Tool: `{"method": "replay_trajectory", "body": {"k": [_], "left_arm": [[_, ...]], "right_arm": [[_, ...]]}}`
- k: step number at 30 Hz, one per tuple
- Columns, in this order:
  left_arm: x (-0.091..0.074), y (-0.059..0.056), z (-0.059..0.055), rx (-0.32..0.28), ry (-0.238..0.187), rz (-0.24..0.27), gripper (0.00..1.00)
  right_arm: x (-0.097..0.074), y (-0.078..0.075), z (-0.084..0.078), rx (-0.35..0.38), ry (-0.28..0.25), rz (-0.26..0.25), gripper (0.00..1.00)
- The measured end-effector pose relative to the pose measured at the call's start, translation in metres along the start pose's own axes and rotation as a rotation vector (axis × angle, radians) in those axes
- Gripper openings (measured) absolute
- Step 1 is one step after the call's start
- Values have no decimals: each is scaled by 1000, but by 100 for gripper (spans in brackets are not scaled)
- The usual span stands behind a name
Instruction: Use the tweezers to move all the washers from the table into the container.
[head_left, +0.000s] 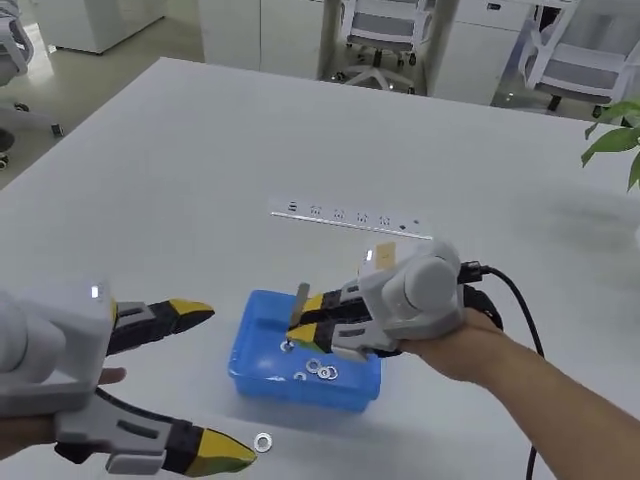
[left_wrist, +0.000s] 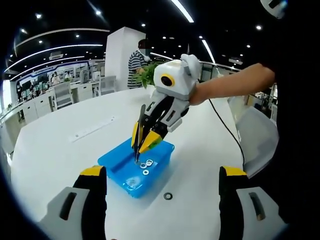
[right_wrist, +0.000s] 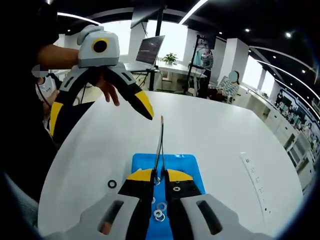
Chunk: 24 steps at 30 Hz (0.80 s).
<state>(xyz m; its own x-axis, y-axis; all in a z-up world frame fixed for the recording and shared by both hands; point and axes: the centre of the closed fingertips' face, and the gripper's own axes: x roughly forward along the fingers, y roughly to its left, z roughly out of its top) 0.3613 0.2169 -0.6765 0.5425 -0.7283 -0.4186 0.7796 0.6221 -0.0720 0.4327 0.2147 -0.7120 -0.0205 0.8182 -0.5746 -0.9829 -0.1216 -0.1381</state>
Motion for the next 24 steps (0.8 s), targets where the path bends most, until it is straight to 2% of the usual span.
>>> {"method": "replay_trajectory", "body": {"k": [15,24], "left_arm": [[4,10,2,3,2,-5,92],[13,12,3,7,11,-37,83]], "right_arm": [[22,2,-21,25,30,29,9],[30,4,-30,31,47,46,9]]}}
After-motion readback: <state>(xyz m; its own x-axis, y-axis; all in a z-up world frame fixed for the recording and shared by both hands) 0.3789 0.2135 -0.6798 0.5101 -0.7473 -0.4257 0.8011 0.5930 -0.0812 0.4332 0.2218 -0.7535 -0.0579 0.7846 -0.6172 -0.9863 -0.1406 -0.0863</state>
